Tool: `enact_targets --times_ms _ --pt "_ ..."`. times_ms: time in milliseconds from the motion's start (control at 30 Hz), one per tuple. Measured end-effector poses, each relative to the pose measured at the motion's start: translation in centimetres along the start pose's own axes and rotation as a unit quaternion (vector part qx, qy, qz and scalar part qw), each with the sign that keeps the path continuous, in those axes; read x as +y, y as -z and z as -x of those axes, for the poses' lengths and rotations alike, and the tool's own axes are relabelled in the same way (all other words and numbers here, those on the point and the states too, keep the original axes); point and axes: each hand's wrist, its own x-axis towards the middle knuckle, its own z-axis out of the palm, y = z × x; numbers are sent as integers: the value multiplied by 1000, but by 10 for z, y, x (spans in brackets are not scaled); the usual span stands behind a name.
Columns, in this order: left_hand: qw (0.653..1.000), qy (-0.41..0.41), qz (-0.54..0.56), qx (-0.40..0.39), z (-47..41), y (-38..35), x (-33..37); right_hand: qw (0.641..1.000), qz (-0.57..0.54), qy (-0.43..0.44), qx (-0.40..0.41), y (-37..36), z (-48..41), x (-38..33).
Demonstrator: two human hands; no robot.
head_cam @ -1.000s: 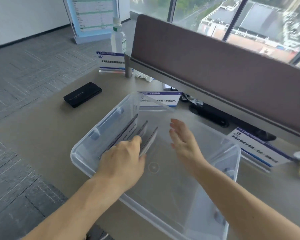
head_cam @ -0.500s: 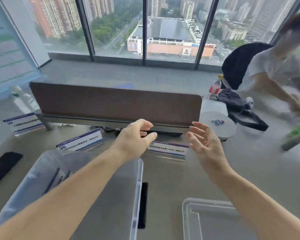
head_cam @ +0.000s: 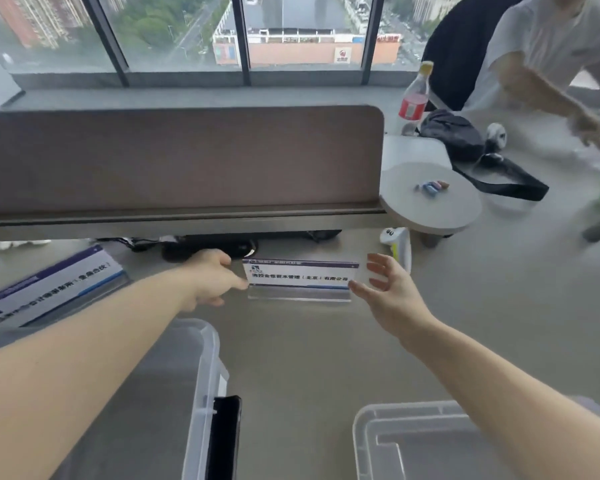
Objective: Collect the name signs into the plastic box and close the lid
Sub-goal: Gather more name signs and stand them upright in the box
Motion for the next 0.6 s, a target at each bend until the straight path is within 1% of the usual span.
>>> enact_targets --times_ms 100,167,233,300,367,467,600 --pt "999 -28 19 -24 -30 -13 -9 1000 16 -20 16 -14 -21 19" --pt "998 -53 31 -10 -41 -20 -12 999 20 -25 25 -22 -29 26" --pt "997 -78 17 18 -49 -21 -17 998 37 -17 41 -26 -32 31" --pt "995 -96 -5 26 -51 -18 -19 996 61 -7 58 -26 -33 29" --pt "993 -114 -24 35 -44 -14 -17 995 75 4 73 -23 -31 22" --pt "989 -140 -1 54 -24 -4 -8 995 59 24 80 -13 -23 8" --pt "981 -185 14 57 16 31 8 992 48 77 84 9 8 -41"
